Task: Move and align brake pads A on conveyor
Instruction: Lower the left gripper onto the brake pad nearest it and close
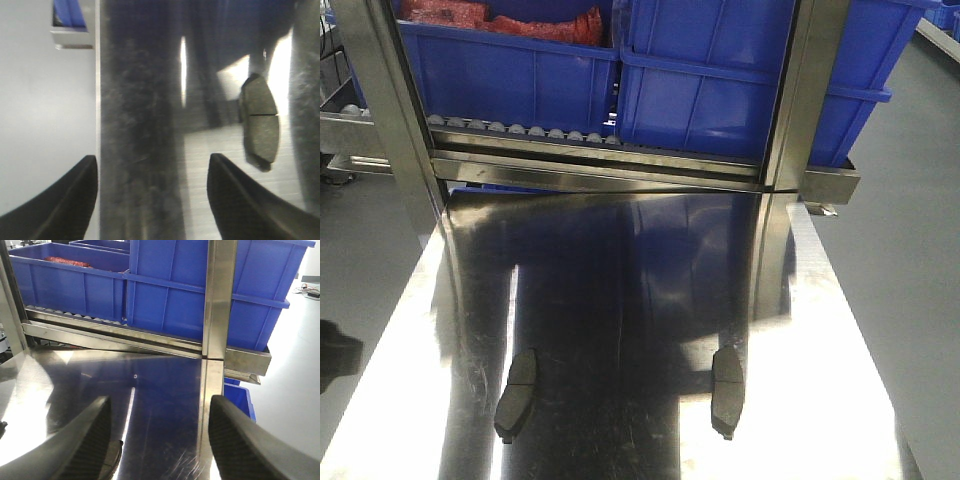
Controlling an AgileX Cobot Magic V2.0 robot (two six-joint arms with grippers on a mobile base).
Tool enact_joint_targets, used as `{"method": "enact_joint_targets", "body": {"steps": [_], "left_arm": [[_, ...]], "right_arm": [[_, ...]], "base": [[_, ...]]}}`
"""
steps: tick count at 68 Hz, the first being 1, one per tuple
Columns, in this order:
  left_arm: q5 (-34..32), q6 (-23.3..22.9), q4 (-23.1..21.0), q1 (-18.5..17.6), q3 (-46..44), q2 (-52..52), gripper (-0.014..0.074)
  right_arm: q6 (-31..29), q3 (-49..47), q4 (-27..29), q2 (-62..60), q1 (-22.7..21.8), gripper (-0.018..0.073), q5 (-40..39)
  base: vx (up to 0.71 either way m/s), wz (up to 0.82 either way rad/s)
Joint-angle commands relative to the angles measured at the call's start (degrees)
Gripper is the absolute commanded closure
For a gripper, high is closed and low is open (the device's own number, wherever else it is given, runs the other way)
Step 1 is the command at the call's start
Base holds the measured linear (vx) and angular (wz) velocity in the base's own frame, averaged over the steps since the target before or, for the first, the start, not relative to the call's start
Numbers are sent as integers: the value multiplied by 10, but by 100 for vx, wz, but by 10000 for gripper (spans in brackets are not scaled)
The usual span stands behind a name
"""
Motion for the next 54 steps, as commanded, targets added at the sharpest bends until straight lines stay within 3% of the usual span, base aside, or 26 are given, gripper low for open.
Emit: {"method": "enact_joint_targets", "body": {"steps": [1,6,16,30,43,54], "left_arm": [[-36,38,-43,-30,-31,27,136],[-40,48,-56,-66,-38,59,136],[-53,24,-54,-136,-56,126,136],[-62,-26,-15,-222,-98,213,136],[-52,-139,61,-251,-133,274,136],[-44,-162,73,-253,-158,321,136]], "right_arm": [[-1,-16,-3,7,0,148,-46],[-1,-16,-3,7,0,148,-46],[-1,-16,-3,7,0,148,-46],[-1,-16,-3,7,0,148,-46],[-1,-16,-3,7,0,148,-46],[-1,-16,-3,7,0,148,-46]], "base": [[0,0],[0,0],[0,0],[0,0],[0,0],[0,0]]}}
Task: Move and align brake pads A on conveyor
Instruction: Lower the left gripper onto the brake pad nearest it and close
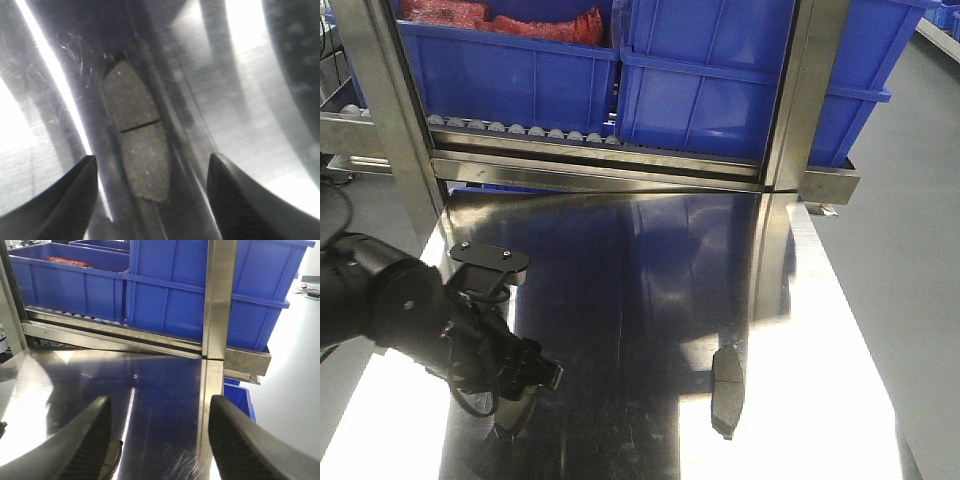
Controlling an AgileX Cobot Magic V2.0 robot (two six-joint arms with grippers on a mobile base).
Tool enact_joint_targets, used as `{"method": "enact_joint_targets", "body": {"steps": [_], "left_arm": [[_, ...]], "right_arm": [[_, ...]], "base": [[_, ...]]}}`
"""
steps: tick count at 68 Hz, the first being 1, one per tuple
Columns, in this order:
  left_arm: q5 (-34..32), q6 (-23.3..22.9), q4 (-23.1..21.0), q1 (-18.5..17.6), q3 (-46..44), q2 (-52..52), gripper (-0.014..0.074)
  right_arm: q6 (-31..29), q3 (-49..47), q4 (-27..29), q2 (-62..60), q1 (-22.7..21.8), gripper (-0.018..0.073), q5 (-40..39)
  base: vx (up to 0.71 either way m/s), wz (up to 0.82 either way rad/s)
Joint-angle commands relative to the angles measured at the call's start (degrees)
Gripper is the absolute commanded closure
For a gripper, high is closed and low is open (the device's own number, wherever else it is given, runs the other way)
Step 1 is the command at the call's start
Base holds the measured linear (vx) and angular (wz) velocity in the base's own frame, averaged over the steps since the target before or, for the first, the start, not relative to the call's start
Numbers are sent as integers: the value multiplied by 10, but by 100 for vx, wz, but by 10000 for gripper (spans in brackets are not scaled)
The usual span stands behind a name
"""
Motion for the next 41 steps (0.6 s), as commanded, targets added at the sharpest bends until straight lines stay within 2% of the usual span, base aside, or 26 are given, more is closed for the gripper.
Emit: {"method": "enact_joint_targets", "body": {"steps": [1,10,41], "left_arm": [[-12,-25,8,-3,-30,6,136],[1,-54,8,-3,-53,42,136],[47,-100,8,-3,-122,120,136]], "right_arm": [[-1,-16,-3,7,0,148,-46],[-1,-16,-3,7,0,148,-46],[-1,-16,-3,7,0,148,-46]], "base": [[0,0],[0,0],[0,0]]}}
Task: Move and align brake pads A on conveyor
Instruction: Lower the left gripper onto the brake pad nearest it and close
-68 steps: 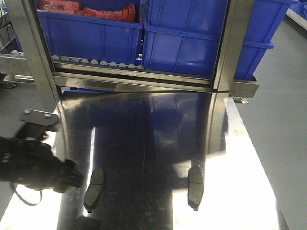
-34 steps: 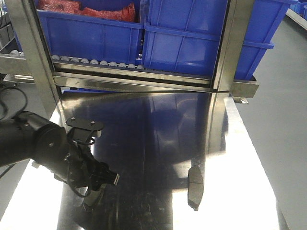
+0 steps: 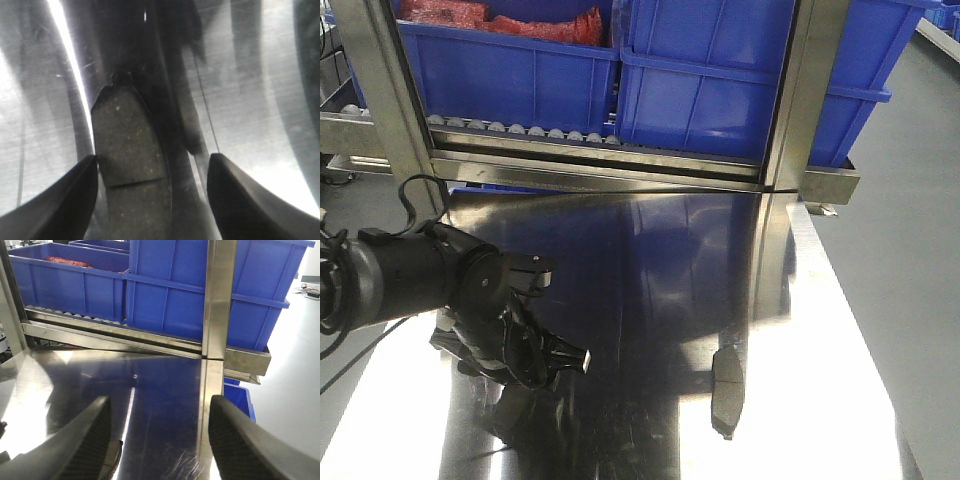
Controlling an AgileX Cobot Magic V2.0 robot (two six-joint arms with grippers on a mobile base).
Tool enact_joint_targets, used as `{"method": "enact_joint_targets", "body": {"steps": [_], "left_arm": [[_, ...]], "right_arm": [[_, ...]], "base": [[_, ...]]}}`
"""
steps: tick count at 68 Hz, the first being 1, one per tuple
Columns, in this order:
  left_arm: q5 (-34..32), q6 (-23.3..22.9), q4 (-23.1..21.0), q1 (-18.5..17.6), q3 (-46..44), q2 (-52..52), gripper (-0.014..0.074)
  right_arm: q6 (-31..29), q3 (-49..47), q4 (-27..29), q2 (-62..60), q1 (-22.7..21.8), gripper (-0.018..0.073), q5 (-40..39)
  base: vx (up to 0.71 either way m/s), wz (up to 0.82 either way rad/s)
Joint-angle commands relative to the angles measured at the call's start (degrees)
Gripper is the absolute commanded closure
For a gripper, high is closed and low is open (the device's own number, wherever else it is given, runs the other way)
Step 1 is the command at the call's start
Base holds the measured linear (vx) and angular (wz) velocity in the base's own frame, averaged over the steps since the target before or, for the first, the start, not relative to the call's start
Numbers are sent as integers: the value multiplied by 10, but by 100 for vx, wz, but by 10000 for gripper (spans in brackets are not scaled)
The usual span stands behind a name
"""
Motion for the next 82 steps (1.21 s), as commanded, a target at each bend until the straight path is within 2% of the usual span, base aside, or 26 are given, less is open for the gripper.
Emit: {"method": "enact_joint_targets", "body": {"steps": [1,19,31,38,55,68,82], "left_arm": [[-1,-22,0,-2,-20,-17,136],[9,-37,0,-2,-20,-5,139],[17,-37,3,-2,-20,5,197],[18,-37,3,-2,-20,6,274],[18,-36,14,-2,-20,2,605],[0,-36,30,-10,-4,-42,604],[-58,-70,61,-13,79,-154,604]], "right_arm": [[-1,-16,-3,7,0,148,-46],[-1,-16,-3,7,0,148,-46],[-1,-16,-3,7,0,148,-46],[-1,-16,-3,7,0,148,-46],[-1,-16,-3,7,0,148,-46],[-1,-16,-3,7,0,148,-46],[-1,-16,-3,7,0,148,-46]], "base": [[0,0],[0,0],[0,0],[0,0],[0,0],[0,0],[0,0]]}}
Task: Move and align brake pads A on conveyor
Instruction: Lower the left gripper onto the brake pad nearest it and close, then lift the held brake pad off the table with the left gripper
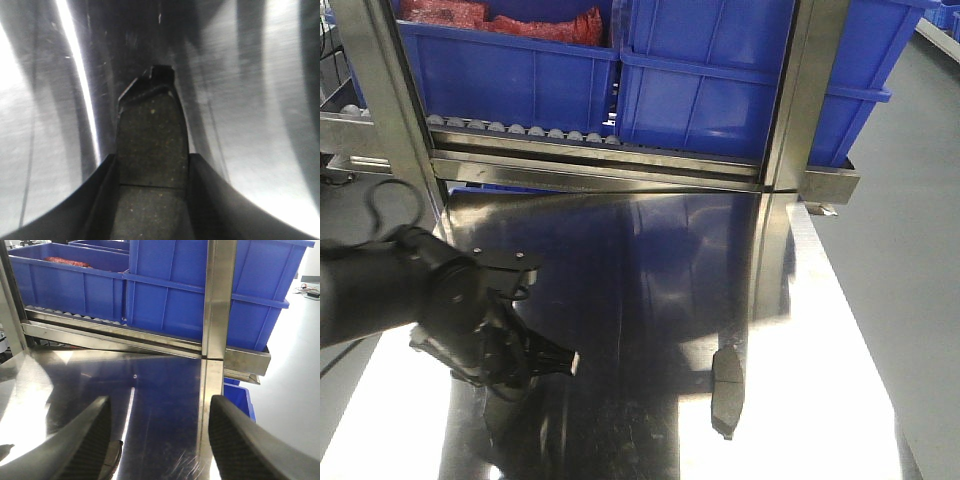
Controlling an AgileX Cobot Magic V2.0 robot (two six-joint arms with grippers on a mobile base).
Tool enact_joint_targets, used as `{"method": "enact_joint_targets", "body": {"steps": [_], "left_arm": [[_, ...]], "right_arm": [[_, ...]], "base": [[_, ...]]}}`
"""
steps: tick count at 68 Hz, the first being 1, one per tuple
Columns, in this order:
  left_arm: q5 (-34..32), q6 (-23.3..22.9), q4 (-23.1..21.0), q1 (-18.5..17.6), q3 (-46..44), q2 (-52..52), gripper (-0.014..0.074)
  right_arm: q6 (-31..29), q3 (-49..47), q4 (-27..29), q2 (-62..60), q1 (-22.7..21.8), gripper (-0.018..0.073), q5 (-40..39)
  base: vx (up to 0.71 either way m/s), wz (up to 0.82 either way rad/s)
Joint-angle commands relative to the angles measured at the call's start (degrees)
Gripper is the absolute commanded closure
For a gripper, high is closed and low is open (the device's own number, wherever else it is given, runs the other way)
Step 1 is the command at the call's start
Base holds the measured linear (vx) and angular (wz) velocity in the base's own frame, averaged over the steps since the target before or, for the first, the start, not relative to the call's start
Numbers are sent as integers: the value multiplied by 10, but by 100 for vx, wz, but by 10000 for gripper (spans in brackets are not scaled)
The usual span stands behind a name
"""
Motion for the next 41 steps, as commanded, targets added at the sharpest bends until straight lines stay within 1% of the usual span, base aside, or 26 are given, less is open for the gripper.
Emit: {"method": "enact_joint_targets", "body": {"steps": [1,6,12,15,24,41], "left_arm": [[-35,-22,20,-2,25,-78,604],[-36,-28,38,-2,58,-126,604],[-35,-33,48,-2,92,-188,604],[-38,-35,48,-2,108,-214,604],[-56,-63,48,-2,160,-321,603],[-51,-61,52,-2,231,-501,603]], "right_arm": [[-1,-16,-3,7,0,148,-46],[-1,-16,-3,7,0,148,-46],[-1,-16,-3,7,0,148,-46],[-1,-16,-3,7,0,148,-46],[-1,-16,-3,7,0,148,-46],[-1,-16,-3,7,0,148,-46]], "base": [[0,0],[0,0],[0,0],[0,0],[0,0],[0,0]]}}
